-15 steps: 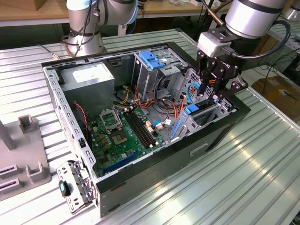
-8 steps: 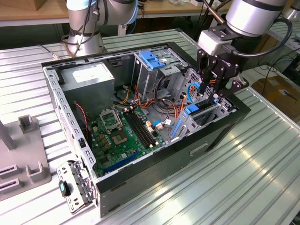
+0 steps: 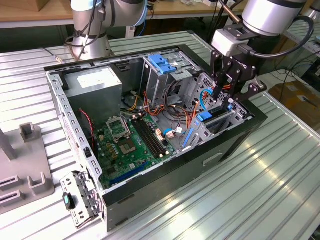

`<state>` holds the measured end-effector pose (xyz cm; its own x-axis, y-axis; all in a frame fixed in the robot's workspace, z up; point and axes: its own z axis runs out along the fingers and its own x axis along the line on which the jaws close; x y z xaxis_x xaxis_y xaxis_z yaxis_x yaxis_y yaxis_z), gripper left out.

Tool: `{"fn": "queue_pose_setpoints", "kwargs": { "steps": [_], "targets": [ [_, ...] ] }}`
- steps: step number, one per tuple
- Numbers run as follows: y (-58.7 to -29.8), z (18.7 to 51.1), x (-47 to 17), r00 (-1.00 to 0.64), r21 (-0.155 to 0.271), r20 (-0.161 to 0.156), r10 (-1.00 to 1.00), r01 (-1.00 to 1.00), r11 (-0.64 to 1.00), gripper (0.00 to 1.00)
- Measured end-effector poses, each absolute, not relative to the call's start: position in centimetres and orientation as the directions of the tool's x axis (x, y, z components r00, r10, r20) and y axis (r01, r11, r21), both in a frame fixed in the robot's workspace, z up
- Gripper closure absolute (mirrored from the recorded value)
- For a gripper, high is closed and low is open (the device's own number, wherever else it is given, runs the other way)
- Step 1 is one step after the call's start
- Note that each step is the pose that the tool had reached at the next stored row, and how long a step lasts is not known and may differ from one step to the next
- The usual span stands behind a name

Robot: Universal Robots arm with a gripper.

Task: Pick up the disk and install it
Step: 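Insert the first disk wire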

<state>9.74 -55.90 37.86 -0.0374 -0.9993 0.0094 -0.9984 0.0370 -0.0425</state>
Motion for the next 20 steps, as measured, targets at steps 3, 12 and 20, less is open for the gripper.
{"fn": "queue_pose_setpoints", "kwargs": {
  "steps": [3,12,20],
  "targets": [
    [-55.89,37.92,9.73,-0.037,-0.042,0.010,-0.999,-0.998,0.037,0.57],
    [-55.88,38.03,9.74,-0.037,-0.043,0.010,-0.999,-0.998,0.037,0.57],
    [-55.88,38.43,9.73,-0.037,-0.042,0.010,-0.999,-0.998,0.037,0.57]
  ]
}}
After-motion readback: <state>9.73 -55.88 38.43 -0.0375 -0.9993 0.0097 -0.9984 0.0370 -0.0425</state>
